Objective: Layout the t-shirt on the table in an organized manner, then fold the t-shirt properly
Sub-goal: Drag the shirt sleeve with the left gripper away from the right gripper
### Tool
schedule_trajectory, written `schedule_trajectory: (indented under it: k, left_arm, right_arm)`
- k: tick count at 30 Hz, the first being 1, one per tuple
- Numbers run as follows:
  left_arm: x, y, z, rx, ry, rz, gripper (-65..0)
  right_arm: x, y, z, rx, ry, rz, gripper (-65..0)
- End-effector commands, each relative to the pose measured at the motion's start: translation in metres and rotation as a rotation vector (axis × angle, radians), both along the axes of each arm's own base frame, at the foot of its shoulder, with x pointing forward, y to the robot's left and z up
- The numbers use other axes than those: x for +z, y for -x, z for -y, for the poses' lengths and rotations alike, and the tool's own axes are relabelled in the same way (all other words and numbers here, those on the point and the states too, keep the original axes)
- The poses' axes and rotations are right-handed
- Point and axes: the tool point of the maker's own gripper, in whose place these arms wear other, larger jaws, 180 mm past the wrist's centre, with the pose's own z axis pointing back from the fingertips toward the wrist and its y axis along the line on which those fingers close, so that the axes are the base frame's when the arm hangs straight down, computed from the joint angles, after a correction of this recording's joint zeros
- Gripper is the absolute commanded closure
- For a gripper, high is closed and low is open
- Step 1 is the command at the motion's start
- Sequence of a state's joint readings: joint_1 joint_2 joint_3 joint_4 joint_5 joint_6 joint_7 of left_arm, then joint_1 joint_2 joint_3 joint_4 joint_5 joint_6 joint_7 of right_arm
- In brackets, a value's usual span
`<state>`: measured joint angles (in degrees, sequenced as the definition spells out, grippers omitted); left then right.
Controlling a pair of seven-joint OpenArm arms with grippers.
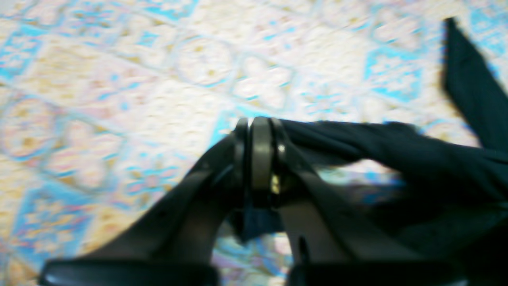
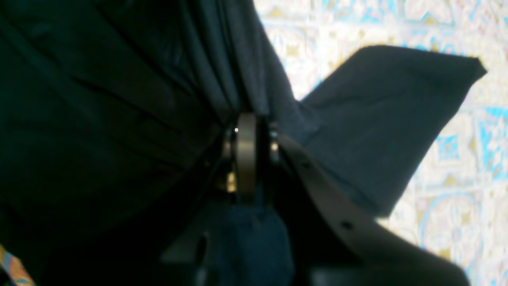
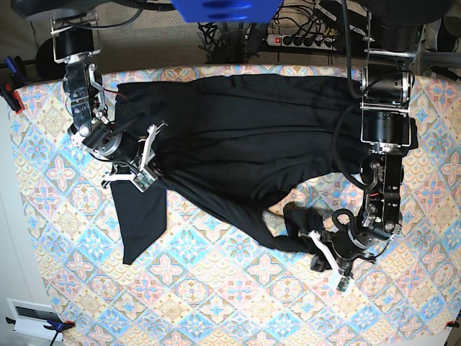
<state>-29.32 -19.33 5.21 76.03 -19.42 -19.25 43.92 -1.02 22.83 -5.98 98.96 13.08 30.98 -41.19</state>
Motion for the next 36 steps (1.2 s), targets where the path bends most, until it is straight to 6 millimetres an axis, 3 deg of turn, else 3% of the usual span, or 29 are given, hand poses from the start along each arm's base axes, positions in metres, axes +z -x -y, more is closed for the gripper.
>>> schedule_trajectory:
  k: [1, 5, 10, 13, 19, 26, 29, 32, 36]
  left_arm:
    - [0.019, -0.007, -0.006, 0.008, -0.02, 0.055, -7.9]
    - [0.015, -0.009, -0.018, 0.068, -0.066, 0.051, -15.3]
    - [0.011, -0.008, -0.021, 0.079, -0.062, 0.035, -24.6]
    - [-0.017, 0.002, -0.024, 0.085, -0.064, -0.032, -27.8]
    - [-0.076, 0.026, -0.03, 0.106, -0.056, -0.175, -28.6]
    - [-0.132, 0.037, -0.013, 0.138, 0.038, -0.258, -28.6]
    - [-0.143, 0.037, 0.001, 0.134, 0.069, -0.258, -28.2]
    - [-0.139, 0.032, 0.01, 0.128, 0.087, -0.233, -23.6]
    - [-0.114, 0.011, 0.005, 0.136, 0.095, -0.174, -2.2]
  right_arm:
    - [0.021, -0.018, 0.006, -0.012, -0.012, 0.072, 0.0]
    - [0.035, -0.037, 0.009, -0.022, -0.009, 0.11, 0.0]
    - [0.032, -0.052, 0.024, -0.1, -0.01, 0.107, 0.0]
    - [0.036, -0.064, 0.035, -0.174, -0.015, 0.123, 0.0]
    - [0.036, -0.062, 0.034, -0.171, -0.016, 0.124, 0.0]
    - [0.024, -0.051, 0.034, -0.172, -0.013, 0.091, 0.0]
    - [0.019, -0.046, 0.034, -0.171, -0.012, 0.079, 0.0]
    - [0.024, -0.045, 0.031, -0.163, -0.015, 0.091, 0.0]
    - [0.038, -0.047, 0.023, -0.144, -0.023, 0.13, 0.0]
